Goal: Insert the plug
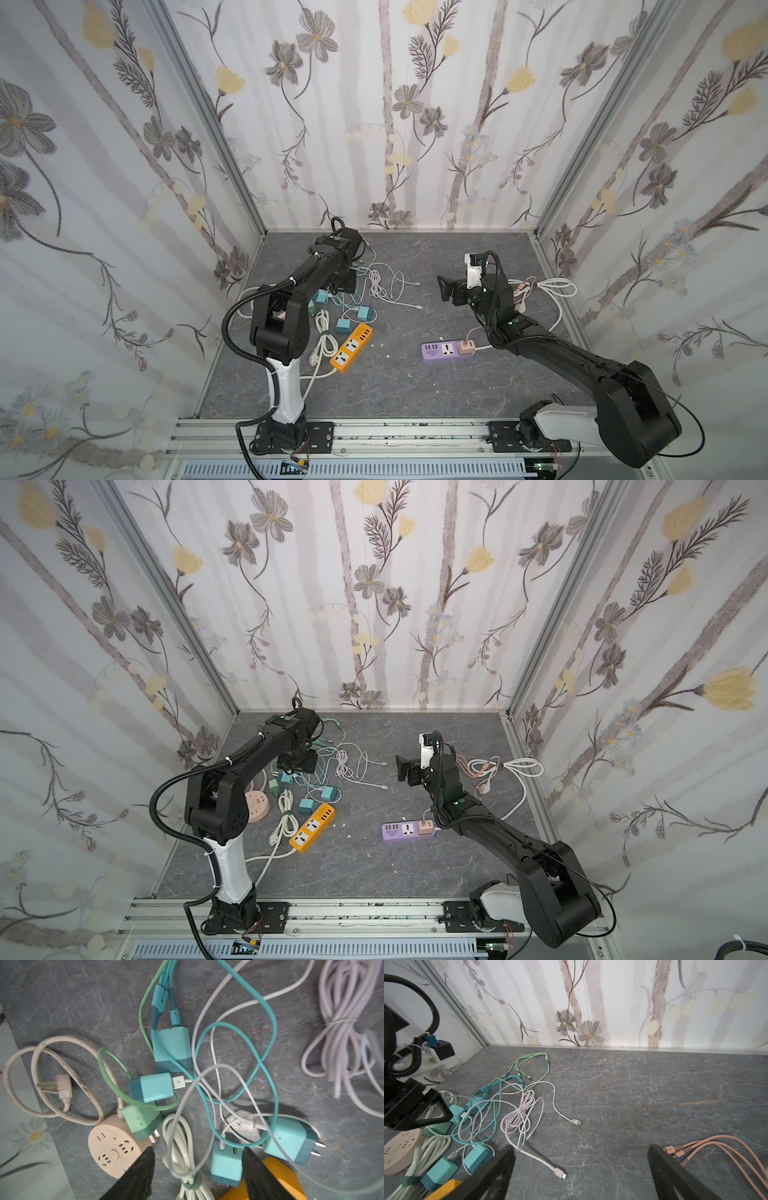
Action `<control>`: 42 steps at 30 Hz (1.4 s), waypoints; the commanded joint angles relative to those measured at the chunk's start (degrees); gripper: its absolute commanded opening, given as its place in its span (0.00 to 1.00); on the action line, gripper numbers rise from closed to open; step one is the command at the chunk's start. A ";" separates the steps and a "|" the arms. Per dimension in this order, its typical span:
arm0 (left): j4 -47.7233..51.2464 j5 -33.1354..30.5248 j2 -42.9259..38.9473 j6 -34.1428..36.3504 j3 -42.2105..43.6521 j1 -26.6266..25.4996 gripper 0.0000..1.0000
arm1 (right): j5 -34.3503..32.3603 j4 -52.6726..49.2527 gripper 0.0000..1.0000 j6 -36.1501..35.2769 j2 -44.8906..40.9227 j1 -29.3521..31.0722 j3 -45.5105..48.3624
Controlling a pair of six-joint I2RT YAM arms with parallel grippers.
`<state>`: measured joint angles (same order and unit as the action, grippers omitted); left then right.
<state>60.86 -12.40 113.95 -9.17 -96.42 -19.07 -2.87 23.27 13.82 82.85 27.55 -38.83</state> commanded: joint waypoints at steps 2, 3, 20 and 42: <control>0.82 -5.89 1.57 -1.08 -0.78 0.01 0.57 | 0.76 -0.59 0.99 -0.73 -0.66 -0.04 -0.54; 0.52 -5.35 1.55 -1.11 -0.74 0.00 0.48 | 0.76 -0.73 0.99 -0.79 -0.74 0.11 -0.49; -6.82 12.93 -9.24 -14.99 -10.41 -5.56 0.00 | 20.23 5.08 0.97 -3.57 -1.14 0.85 -0.81; -13.47 18.60 -2.09 -33.37 -18.63 -15.86 0.00 | 22.71 -19.64 0.89 -9.23 0.59 0.84 -5.18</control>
<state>47.83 5.23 111.11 -38.94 -114.24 -34.35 21.41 12.34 5.50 82.19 28.51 -41.39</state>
